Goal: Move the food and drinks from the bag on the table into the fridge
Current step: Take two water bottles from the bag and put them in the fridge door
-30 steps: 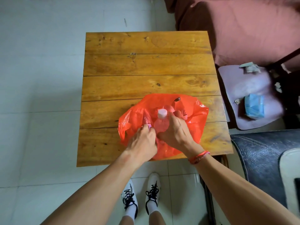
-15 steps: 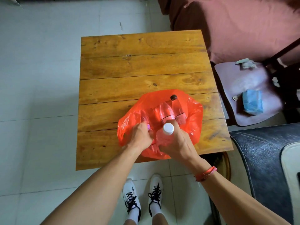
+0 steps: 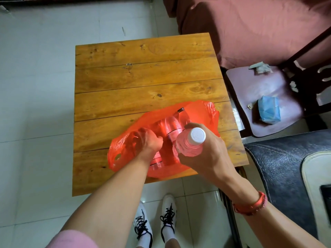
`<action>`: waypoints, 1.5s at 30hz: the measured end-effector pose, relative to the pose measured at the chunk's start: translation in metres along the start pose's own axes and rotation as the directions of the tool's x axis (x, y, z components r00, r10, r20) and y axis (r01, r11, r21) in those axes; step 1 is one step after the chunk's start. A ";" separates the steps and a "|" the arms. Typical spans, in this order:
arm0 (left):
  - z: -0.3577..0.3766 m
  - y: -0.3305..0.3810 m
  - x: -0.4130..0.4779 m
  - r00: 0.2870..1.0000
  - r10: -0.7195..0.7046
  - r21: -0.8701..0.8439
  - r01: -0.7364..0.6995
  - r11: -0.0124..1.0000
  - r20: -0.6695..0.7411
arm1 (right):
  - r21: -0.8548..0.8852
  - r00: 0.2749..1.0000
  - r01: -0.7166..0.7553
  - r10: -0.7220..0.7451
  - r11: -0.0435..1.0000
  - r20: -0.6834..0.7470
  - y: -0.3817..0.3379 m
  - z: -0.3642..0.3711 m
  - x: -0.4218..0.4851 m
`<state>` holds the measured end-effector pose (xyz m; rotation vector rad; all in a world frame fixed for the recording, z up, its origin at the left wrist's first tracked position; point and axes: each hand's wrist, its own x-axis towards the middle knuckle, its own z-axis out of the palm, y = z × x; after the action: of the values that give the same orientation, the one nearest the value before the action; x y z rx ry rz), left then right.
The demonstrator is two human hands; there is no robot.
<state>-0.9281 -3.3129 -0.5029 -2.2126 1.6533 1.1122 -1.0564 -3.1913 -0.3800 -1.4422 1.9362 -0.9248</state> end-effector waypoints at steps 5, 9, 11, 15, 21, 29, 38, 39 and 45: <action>0.004 -0.003 0.009 1.000 0.009 -0.010 -0.010 1.000 -0.019 | -0.014 0.999 -0.026 0.026 1.000 0.026 0.010 -0.007 0.000; 0.010 0.000 0.004 0.997 0.081 0.032 -0.081 0.996 -0.013 | -0.048 0.999 -0.032 0.033 0.998 0.014 0.016 -0.010 -0.001; 0.012 0.000 0.002 0.996 0.088 0.038 -0.089 0.995 0.023 | -0.054 0.999 -0.038 0.038 0.998 0.008 0.016 -0.012 -0.001; 0.010 -0.001 -0.011 0.981 0.192 0.052 -0.192 0.980 0.014 | -0.046 0.999 -0.027 0.026 0.999 -0.020 0.010 -0.014 0.000; -0.011 -0.005 -0.037 0.961 0.268 -0.045 -0.271 0.961 -0.067 | -0.043 0.999 -0.001 -0.001 0.999 -0.034 0.000 -0.019 0.001; -0.054 -0.019 -0.086 0.893 0.422 -0.174 -0.446 0.878 -0.160 | -0.059 0.997 -0.072 0.069 0.996 -0.046 -0.037 -0.031 0.002; -0.152 -0.033 -0.156 0.815 0.498 -0.308 -0.576 0.758 -0.298 | -0.017 0.996 -0.085 0.085 0.996 -0.014 -0.103 -0.058 -0.004; -0.164 -0.036 -0.164 0.803 0.509 -0.321 -0.592 0.739 -0.308 | -0.009 0.997 -0.078 0.078 0.997 -0.017 -0.113 -0.060 -0.004; -0.242 -0.045 -0.212 0.726 0.566 -0.373 -0.687 0.624 -0.390 | 0.130 0.998 -0.026 0.033 0.991 -0.047 -0.173 -0.073 -0.003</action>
<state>-0.8003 -3.2639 -0.2085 -2.1148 2.6570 1.6495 -1.0102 -3.2066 -0.1985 -1.3245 1.8901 -1.0613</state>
